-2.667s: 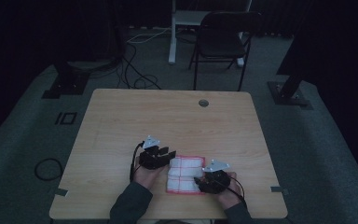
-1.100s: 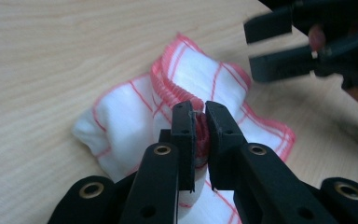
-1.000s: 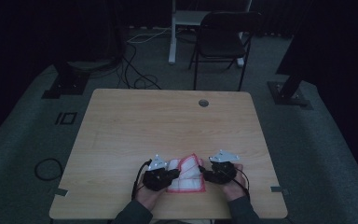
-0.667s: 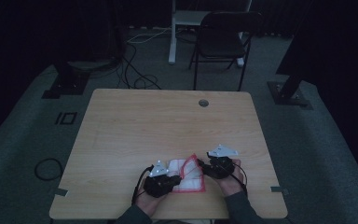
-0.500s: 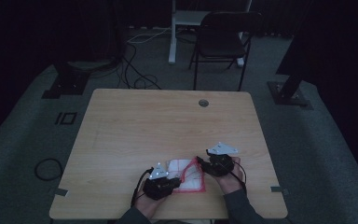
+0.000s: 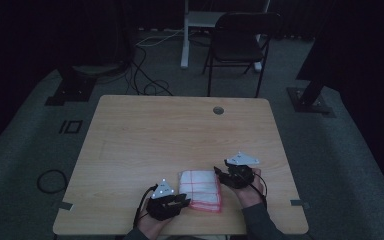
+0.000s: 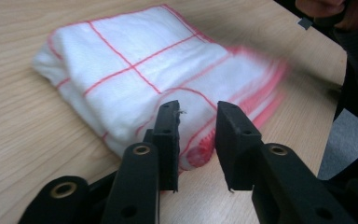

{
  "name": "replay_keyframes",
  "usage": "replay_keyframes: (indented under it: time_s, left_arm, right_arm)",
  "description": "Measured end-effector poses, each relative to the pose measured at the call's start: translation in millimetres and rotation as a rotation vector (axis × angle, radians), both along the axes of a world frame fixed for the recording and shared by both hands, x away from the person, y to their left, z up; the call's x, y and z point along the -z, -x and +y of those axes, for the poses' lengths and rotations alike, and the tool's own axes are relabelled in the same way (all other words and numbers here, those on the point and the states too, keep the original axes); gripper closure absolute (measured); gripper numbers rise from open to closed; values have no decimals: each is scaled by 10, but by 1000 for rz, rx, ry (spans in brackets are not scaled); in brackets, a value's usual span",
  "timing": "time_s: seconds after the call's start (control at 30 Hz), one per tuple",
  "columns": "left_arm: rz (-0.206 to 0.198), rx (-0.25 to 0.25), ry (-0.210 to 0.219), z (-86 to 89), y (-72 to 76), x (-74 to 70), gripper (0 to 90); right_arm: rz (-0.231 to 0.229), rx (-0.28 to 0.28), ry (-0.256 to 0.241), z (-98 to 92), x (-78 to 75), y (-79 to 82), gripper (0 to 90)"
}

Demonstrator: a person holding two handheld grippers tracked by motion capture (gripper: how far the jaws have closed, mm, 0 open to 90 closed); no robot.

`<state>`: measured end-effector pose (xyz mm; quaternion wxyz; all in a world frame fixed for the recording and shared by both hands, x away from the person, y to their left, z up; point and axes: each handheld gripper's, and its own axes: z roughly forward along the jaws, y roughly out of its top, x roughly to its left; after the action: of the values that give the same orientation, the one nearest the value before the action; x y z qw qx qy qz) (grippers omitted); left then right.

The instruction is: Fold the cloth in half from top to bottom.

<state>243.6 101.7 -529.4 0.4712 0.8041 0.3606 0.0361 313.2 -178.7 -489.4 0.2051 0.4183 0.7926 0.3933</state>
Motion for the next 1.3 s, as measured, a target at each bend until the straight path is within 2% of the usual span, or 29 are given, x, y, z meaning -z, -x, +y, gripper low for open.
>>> replay_keyframes:
  time_s: [0.13, 0.2, 0.27, 0.43, 0.57, 0.7, 0.83, 1.0, 1.1, 1.13, 1.17, 1.23, 1.3]
  left_arm:
    - [-13, -33, 6, 110, 5, -29, 676]
    - [-17, -67, -1, 177, -33, -27, 673]
    - [-19, -77, -3, 193, -52, -23, 674]
    - [-26, -131, -32, 236, -198, 13, 674]
    - [-21, -149, -37, 198, -369, 24, 674]
    - [19, -141, -28, 108, -536, 45, 674]
    - [50, -137, -22, 22, -645, 69, 668]
    - [65, -144, -29, -15, -686, 80, 731]
    - [69, -147, -30, -19, -702, 89, 777]
    - [68, -148, -33, -21, -722, 97, 777]
    - [69, -151, -33, -21, -725, 95, 801]
    - [64, -152, -37, -26, -722, 85, 827]
    - [60, -148, -41, -31, -714, 68, 851]
  right_arm:
    - [7, 3, -9, -29, 19, 2, 483]
    - [10, 6, -9, -43, 34, 5, 482]
    - [13, 7, -7, -60, 53, 6, 481]
    - [25, 19, -10, -106, 103, 25, 480]
    - [35, 27, -9, -131, 145, 26, 479]
    - [43, 27, -10, -126, 174, 17, 480]
    - [45, 21, -8, -115, 186, 11, 483]
    - [64, -31, 3, -44, 236, -11, 533]
    - [76, -42, 4, -8, 273, -34, 535]
    - [89, -48, 2, 6, 294, -54, 534]
    - [121, -53, -19, 28, 344, -104, 540]
    - [145, -67, -30, 46, 374, -133, 581]
    - [159, -81, -14, 71, 392, -141, 700]
